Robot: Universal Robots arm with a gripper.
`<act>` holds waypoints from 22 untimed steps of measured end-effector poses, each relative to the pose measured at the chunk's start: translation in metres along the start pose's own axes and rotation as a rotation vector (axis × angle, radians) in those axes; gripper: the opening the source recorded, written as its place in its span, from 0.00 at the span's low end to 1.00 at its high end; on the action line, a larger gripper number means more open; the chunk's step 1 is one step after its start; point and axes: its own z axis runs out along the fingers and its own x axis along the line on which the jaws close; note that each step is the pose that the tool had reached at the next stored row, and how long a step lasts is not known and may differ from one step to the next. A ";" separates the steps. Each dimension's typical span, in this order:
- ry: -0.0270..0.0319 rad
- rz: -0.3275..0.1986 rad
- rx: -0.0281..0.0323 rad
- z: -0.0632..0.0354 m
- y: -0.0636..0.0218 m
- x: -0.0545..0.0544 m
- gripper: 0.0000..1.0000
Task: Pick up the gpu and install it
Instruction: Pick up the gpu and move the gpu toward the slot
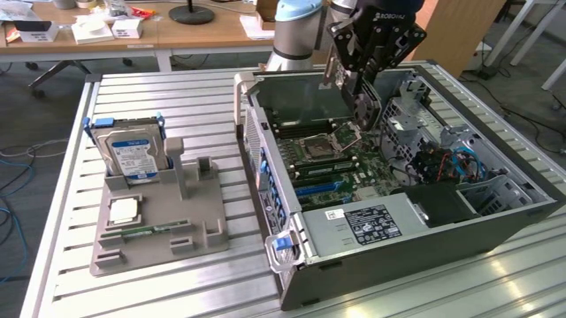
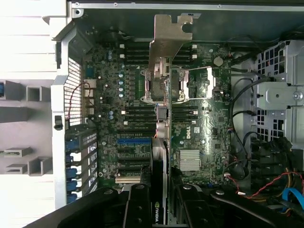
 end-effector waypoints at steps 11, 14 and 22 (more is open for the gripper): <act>0.0006 0.000 -0.0103 0.0015 0.0014 -0.037 0.27; 0.0007 0.000 -0.0113 0.0020 0.0017 -0.048 0.27; 0.0013 0.000 -0.0110 0.0031 0.0028 -0.079 0.27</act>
